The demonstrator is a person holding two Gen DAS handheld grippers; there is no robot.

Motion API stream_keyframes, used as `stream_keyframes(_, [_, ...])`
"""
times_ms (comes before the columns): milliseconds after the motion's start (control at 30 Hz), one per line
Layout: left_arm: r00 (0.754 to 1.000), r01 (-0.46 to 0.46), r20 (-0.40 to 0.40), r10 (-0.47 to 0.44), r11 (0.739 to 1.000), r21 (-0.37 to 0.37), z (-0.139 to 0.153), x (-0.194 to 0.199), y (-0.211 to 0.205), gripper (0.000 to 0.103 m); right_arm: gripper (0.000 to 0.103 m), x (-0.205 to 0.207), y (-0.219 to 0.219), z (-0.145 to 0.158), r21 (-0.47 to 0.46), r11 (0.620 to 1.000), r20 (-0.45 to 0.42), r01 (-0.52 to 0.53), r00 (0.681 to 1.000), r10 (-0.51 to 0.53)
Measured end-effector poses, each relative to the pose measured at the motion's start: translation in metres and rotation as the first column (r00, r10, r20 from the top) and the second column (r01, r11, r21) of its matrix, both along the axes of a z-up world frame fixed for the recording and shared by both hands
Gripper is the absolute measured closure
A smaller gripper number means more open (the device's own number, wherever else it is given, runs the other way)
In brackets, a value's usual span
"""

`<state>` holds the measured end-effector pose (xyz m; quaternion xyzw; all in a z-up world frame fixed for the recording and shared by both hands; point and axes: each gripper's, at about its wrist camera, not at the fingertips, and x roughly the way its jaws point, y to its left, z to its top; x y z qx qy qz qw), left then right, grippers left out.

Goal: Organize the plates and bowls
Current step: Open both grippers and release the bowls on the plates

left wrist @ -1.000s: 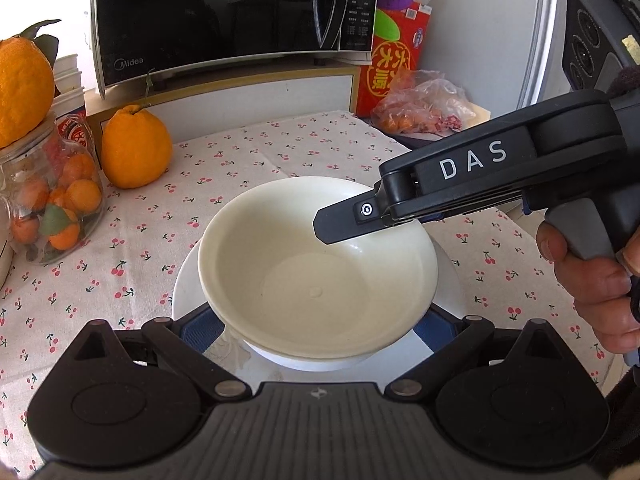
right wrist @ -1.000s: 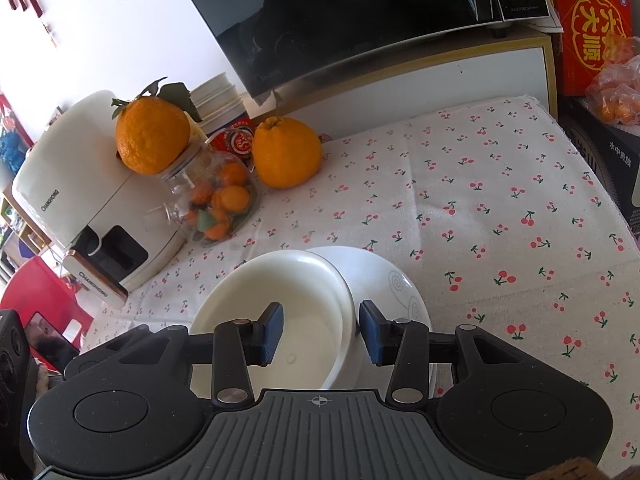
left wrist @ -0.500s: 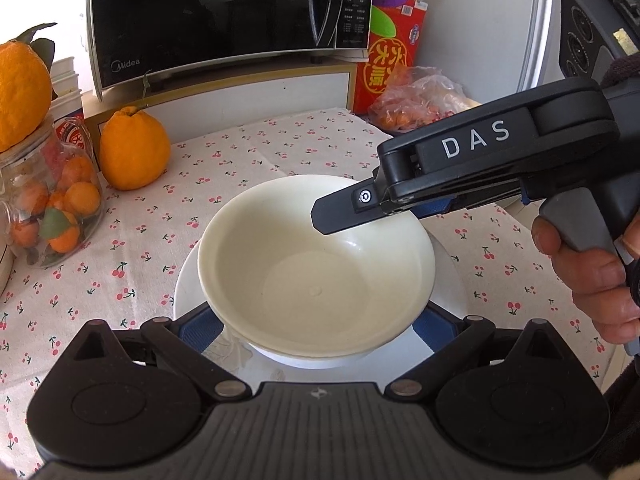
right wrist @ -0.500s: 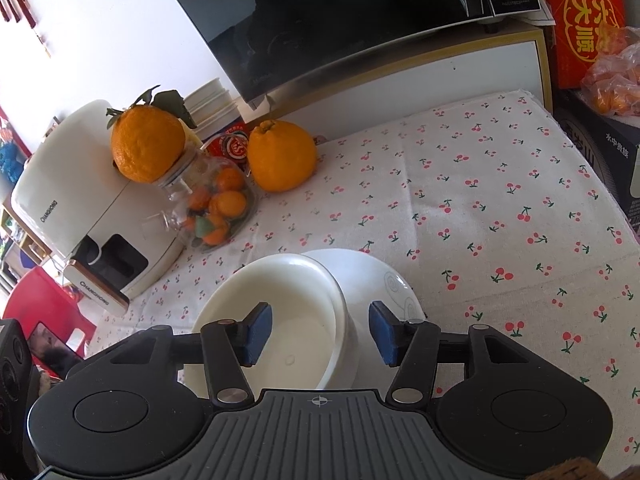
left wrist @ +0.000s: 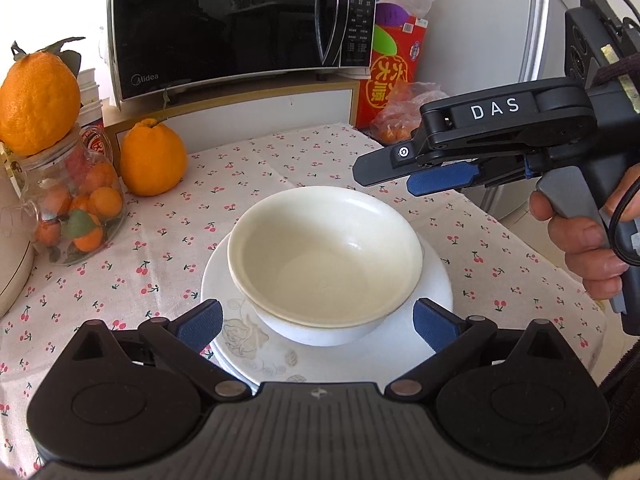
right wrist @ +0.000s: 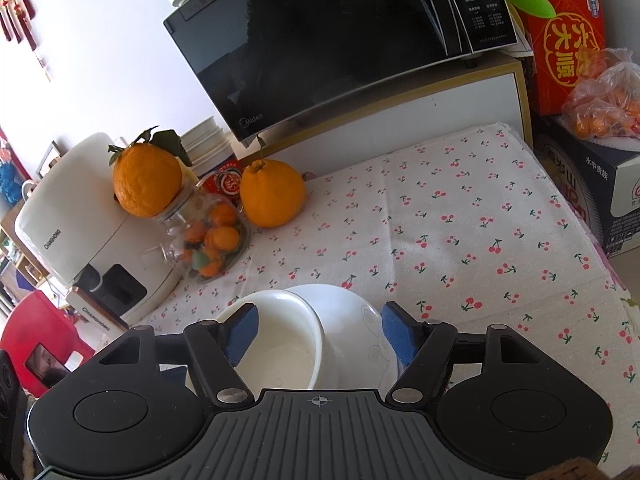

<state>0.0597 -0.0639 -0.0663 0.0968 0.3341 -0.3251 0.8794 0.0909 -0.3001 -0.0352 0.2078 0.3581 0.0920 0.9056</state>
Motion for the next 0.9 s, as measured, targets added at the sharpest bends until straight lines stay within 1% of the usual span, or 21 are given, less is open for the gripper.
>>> stream_keyframes(200, [1.0, -0.02, 0.012, 0.02, 1.0, -0.023, 0.011, -0.017, 0.015, 0.001, 0.024, -0.022, 0.002, 0.01, -0.078, 0.997, 0.046, 0.003, 0.999, 0.001])
stream_keyframes(267, [0.999, -0.05, 0.012, 0.05, 0.999, -0.021, 0.013, -0.022, 0.02, 0.001, 0.019, -0.031, 0.005, 0.014, -0.114, 0.994, 0.064, -0.002, 0.998, 0.01])
stream_keyframes(400, [0.988, -0.154, 0.002, 0.154, 0.988, 0.022, 0.019, -0.026, 0.03, 0.001, 0.009, -0.051, 0.016, 0.021, -0.189, 0.982, 0.086, 0.008, 0.996, 0.008])
stream_keyframes(467, [0.975, -0.219, -0.028, 0.221, 0.974, 0.064, 0.022, -0.021, 0.034, 0.001, 0.004, -0.059, 0.023, 0.027, -0.218, 0.976, 0.094, 0.011, 0.996, 0.01])
stream_keyframes(500, [0.965, -0.253, -0.046, 0.257, 0.964, 0.078, 0.025, -0.019, 0.037, 0.001, 0.003, -0.062, 0.026, 0.031, -0.232, 0.973, 0.095, 0.013, 0.995, 0.009])
stream_keyframes(533, [0.95, -0.297, -0.069, 0.303, 0.951, 0.087, 0.027, -0.017, 0.041, 0.001, 0.002, -0.064, 0.03, 0.037, -0.245, 0.969, 0.097, 0.018, 0.995, 0.006])
stream_keyframes(633, [0.913, -0.386, -0.113, 0.393, 0.919, 0.073, 0.035, -0.018, 0.052, 0.001, 0.0, -0.071, 0.04, 0.052, -0.279, 0.959, 0.108, 0.052, 0.994, -0.023])
stream_keyframes(700, [0.901, -0.414, -0.112, 0.419, 0.908, 0.067, 0.038, -0.023, 0.056, 0.0, 0.0, -0.077, 0.048, 0.06, -0.303, 0.95, 0.105, 0.075, 0.993, -0.045])
stream_keyframes(767, [0.892, -0.433, -0.105, 0.44, 0.898, 0.084, 0.039, -0.029, 0.056, 0.0, 0.0, -0.084, 0.056, 0.062, -0.327, 0.942, 0.099, 0.083, 0.994, -0.053])
stream_keyframes(833, [0.882, -0.451, -0.106, 0.46, 0.887, 0.099, 0.037, -0.033, 0.057, 0.0, 0.0, -0.09, 0.064, 0.059, -0.347, 0.934, 0.088, 0.083, 0.995, -0.056])
stream_keyframes(900, [0.866, -0.477, -0.114, 0.487, 0.873, 0.103, 0.032, -0.036, 0.057, 0.0, 0.0, -0.094, 0.072, 0.052, -0.368, 0.927, 0.074, 0.074, 0.996, -0.05])
